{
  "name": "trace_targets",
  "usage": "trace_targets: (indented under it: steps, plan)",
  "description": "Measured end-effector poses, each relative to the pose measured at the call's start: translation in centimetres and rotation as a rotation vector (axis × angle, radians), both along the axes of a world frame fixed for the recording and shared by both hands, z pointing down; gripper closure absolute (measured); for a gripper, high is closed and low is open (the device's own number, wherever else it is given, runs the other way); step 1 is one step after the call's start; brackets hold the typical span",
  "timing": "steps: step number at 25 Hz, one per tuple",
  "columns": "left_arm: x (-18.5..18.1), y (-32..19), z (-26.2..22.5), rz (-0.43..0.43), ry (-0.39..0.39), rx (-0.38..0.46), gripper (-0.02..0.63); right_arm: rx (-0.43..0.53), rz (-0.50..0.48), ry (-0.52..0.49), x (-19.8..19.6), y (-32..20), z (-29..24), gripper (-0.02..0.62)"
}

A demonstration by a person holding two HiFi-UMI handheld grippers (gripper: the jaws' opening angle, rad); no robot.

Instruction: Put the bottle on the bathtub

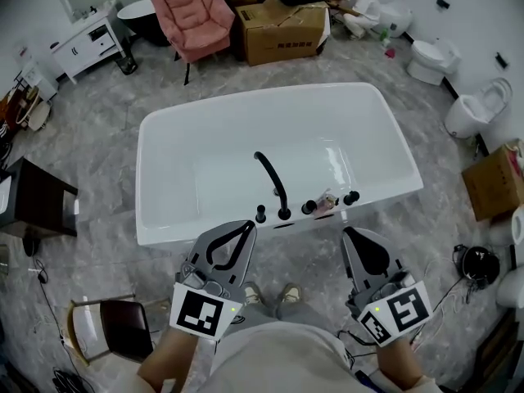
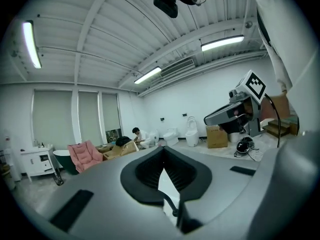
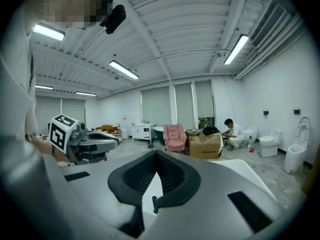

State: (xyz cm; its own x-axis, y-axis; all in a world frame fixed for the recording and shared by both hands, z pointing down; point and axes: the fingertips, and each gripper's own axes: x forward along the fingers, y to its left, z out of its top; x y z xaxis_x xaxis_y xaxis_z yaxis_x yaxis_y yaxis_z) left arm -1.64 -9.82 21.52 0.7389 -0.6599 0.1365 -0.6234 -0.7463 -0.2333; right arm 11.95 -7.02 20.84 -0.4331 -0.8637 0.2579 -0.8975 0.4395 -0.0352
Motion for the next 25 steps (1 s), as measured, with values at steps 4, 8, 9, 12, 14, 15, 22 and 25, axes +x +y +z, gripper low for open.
trace_targets:
  steps: [4, 8, 9, 12, 14, 15, 22, 25]
  plan:
    - [-1.2, 0.5, 0.1, -0.021, 0.046, -0.016, 0.588, -0.017, -0.047, 0.004, -1.7, 0.7, 0.3, 0.568]
    - [-2.4, 0.2, 0.1, -0.059, 0.054, -0.029, 0.588, -0.032, -0.064, -0.001, -2.8, 0.3, 0.9, 0.566]
    - [-2.6, 0.1, 0.0, -0.061, 0.051, -0.025, 0.588, -0.036, -0.071, -0.002, -3.1, 0.3, 1.0, 0.568]
    - [-3.3, 0.0, -0.8, -0.062, 0.049, -0.005, 0.588, -0.038, -0.090, -0.001, -4.3, 0.2, 0.9, 0.568]
    - [-3.7, 0.0, -1.2, -0.071, 0.062, -0.004, 0.588, -0.033, -0.094, 0.000, -4.7, 0.2, 0.8, 0.568]
    - [-3.9, 0.1, -1.1, -0.077, 0.063, -0.007, 0.588, -0.031, -0.095, -0.001, -4.9, 0.3, 0.7, 0.567]
    - [-5.0, 0.2, -1.2, -0.106, 0.062, -0.014, 0.588, -0.027, -0.101, 0.001, -5.8, 0.5, 0.7, 0.568]
    - [-5.2, 0.5, -1.3, -0.104, 0.066, -0.014, 0.588, -0.031, -0.099, 0.001, -5.9, 0.8, 0.8, 0.568]
